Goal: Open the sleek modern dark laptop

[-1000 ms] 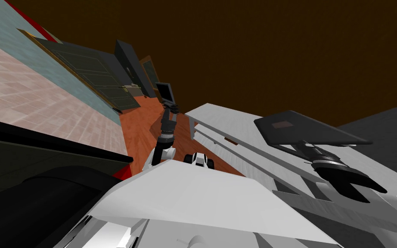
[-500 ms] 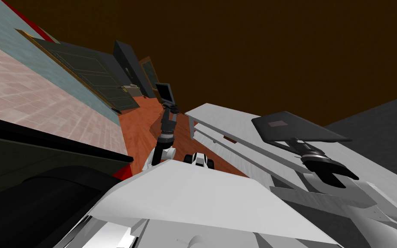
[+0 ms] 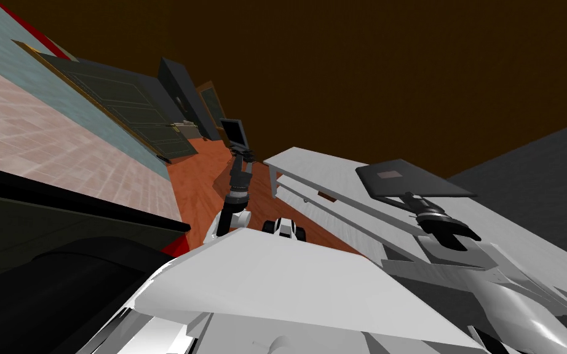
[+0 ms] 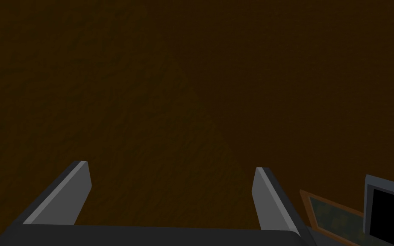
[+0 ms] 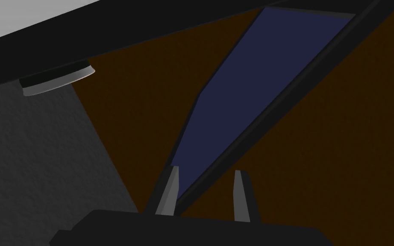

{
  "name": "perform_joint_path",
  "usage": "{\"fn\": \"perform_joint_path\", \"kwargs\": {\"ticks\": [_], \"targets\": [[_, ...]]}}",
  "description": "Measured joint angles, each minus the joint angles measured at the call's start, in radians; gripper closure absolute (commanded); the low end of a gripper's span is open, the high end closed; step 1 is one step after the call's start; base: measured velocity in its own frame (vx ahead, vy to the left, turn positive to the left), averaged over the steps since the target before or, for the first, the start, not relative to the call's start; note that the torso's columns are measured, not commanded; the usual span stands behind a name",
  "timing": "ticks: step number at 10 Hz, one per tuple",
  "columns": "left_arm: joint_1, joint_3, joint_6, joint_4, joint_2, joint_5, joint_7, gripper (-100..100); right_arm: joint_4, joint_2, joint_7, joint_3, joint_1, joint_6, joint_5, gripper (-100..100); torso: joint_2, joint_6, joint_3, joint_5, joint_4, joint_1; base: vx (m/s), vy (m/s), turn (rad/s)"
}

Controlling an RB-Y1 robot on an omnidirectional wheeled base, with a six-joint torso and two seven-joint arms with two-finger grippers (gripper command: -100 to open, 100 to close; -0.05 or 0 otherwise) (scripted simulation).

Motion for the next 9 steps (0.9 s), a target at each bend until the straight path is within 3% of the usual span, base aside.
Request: {"fn": "perform_joint_path", "kwargs": {"ticks": [2, 4, 6, 9], "targets": [[0.0, 0.0, 0.0, 0.0, 0.0, 0.0, 0.0, 0, 0.067, -0.009, 0.004, 0.036, -0.068, -0.015, -0.009, 100, -0.001, -0.001, 0.0, 0.001, 0.001, 0.002, -0.029, 0.001, 0.016], [0.0, 0.0, 0.0, 0.0, 0.0, 0.0, 0.0, 0, 0.092, -0.014, -0.006, 0.048, -0.083, -0.007, -0.014, 100, -0.004, 0.0, -0.002, 0.003, 0.0, 0.001, -0.037, 0.0, -0.051], [0.0, 0.0, 0.0, 0.0, 0.0, 0.0, 0.0, 0, 0.128, -0.012, 0.013, 0.08, -0.137, -0.031, -0.02, 100, 0.003, -0.001, 0.002, 0.0, 0.0, 0.004, -0.072, -0.009, -0.032], [0.0, 0.0, 0.0, 0.0, 0.0, 0.0, 0.0, 0, 0.231, -0.013, 0.016, 0.119, -0.228, -0.044, -0.02, 100, -0.005, -0.002, -0.004, 0.006, 0.001, 0.003, -0.037, 0.009, -0.017]]}}
